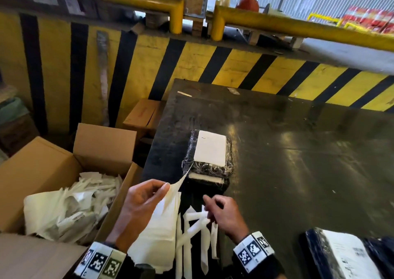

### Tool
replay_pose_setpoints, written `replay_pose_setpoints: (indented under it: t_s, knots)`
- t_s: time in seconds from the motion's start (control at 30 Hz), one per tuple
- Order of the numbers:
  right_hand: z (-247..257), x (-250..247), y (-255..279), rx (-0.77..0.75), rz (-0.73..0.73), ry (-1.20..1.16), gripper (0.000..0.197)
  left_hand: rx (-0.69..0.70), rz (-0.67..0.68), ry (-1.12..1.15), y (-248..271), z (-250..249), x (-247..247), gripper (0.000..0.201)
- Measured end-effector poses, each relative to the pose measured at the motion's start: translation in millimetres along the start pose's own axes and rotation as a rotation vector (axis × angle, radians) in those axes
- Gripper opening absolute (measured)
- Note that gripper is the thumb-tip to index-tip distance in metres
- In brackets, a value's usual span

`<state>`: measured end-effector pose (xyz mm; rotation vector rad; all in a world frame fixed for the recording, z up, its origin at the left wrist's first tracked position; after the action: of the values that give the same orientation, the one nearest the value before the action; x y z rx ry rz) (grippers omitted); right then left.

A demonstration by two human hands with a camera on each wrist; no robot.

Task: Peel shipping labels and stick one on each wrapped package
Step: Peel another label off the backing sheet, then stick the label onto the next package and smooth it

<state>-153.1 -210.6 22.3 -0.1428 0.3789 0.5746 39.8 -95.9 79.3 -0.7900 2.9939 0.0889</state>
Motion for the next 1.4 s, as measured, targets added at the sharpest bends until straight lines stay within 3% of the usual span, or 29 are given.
replay_pose_setpoints:
  t_s: [0.1,0.2,0.3,0.4,0.5,0.53,0.63,0.83,1.07,1.2,1.4]
  knots:
    - [28.0,-14.3,-11.4,0.077,-0.070,-0.217,0.044,0.085,0.153,-0.125,-1.2,-10.8,32.1,0.010]
    - [37.2,-13.9,-15.0,0.070,-0.028,-0.219,0.028,0.209,0.244,-0.277,8.3,-13.7,62.4,0.007]
    - [37.6,-23.0,-17.0,-0.010,-0.101,-0.155,0.018,0.260,0.278,-0.353,17.9,-14.2,73.9,0.010]
    - [45.8,-40.6,-17.9,-0.129,-0.157,-0.180,0.020,0.173,0.220,-0.278,9.6,-9.6,59.6,0.025]
    - [51.1,-48.5,-18.0,-0.177,-0.048,-0.252,0.022,0.073,-0.071,-0.190,-10.8,-6.3,33.0,0.032]
    - [50.8,-49.8,-19.2,-0.185,-0.010,-0.264,0.022,-0.012,-0.078,-0.149,-19.4,-3.1,33.2,0.032]
    - [39.8,-51.5,-23.6,-0.154,0.044,-0.276,0.019,-0.181,0.083,-0.003,-34.7,9.3,51.2,0.020]
    - [-4.0,-64.7,-54.7,-0.027,-0.102,-0.131,0.023,-0.215,0.038,-0.067,-66.8,19.6,65.2,0.018]
    - [-12.5,-87.3,-137.9,0.085,-0.184,-0.115,0.029,-0.272,-0.072,-0.190,-151.2,12.1,74.1,0.017]
    - [-20.0,-94.4,-177.7,0.104,-0.187,-0.054,0.037,-0.264,-0.138,-0.308,-191.7,6.2,81.1,0.019]
    - [-39.4,-95.9,-197.0,0.136,-0.150,0.044,0.030,-0.363,-0.150,-0.396,-217.2,21.7,89.4,0.018]
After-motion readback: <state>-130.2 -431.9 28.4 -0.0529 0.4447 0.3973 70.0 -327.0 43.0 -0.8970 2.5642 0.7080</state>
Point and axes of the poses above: each hand's wrist, its own y-axis away from the middle knuckle, its own x-axis out of the palm, z = x × y, the point moved 8 cm from there along -y, towards the middle knuckle, and after that the axes turned 12 degrees about -x, right-handed, at the moved point
